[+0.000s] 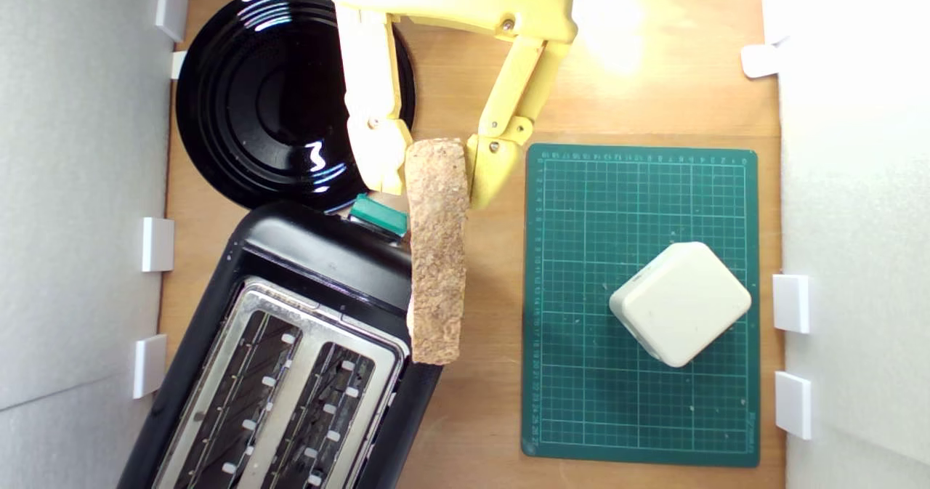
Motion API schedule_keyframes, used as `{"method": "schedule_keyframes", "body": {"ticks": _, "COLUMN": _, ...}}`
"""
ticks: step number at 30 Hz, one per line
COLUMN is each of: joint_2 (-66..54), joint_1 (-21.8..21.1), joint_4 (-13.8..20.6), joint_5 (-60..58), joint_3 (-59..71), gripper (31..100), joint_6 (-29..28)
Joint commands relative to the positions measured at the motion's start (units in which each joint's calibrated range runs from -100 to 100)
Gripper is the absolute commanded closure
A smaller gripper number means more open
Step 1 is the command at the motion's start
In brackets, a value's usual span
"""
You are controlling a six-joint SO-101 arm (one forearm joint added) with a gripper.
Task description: Pick bread and place in toaster
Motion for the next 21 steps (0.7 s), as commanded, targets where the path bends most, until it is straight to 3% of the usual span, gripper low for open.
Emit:
{"method": "schedule_keyframes", "body": {"ticks": 1, "joint_2": 0.7, "joint_1": 3.3, "joint_4": 0.0, "joint_5": 0.6, "joint_3": -5.9, "gripper": 68.8, "joint_6": 2.1}}
{"method": "schedule_keyframes", "body": {"ticks": 12, "joint_2": 3.9, "joint_1": 7.8, "joint_4": -0.1, "joint_5": 5.3, "joint_3": -12.4, "gripper": 68.8, "joint_6": 8.0}}
{"method": "schedule_keyframes", "body": {"ticks": 21, "joint_2": 4.2, "joint_1": 11.4, "joint_4": -0.1, "joint_5": 5.2, "joint_3": -12.9, "gripper": 68.8, "joint_6": 7.8}}
